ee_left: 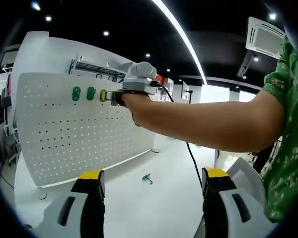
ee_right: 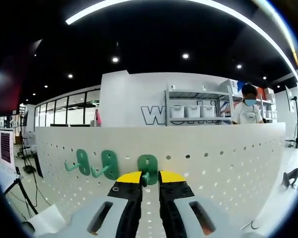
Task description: Insert the hook assembly into the mounting plate slot until the hook locks in place.
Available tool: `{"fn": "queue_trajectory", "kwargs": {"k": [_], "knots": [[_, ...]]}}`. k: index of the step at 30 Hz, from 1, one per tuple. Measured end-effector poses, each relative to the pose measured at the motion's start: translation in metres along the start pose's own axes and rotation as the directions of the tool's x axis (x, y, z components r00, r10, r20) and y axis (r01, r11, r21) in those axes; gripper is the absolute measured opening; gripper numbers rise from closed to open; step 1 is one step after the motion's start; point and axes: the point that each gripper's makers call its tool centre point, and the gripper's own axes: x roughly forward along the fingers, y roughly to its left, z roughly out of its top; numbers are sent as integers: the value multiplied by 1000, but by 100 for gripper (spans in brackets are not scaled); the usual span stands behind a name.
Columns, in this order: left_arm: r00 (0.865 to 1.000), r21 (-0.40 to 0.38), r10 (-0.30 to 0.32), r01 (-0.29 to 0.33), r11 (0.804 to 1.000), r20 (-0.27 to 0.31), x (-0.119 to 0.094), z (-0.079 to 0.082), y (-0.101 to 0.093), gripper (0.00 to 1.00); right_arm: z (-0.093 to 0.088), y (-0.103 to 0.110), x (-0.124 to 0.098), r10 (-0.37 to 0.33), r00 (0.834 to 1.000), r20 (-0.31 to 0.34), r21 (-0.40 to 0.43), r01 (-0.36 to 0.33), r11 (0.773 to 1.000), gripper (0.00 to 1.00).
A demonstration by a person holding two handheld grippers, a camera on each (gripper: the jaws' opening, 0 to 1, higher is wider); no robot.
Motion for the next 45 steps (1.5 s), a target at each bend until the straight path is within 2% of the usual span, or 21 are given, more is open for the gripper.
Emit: {"fn": "queue_trajectory", "kwargs": {"k": [23,27,37,45], "knots": [[1000,9,7,-7,1000,-1,-2,2,-6,82,-3,-4,-10,9,1000,-2,29,-9,1000,39],[1000,12,7,-7,1000,-2,-1,2,-8,82,-3,-6,-12,10,1000,0,51,-10,999,48],[1000,22,9,-9,1000,-3,-1,5,-14,82,-6,-15,-22,6,1000,3,63,-6,998,58],[1000,31,9,-9,999,-6,0,7,-21,83,-9,-18,-36,18,1000,-4,58,-18,998,60]]}}
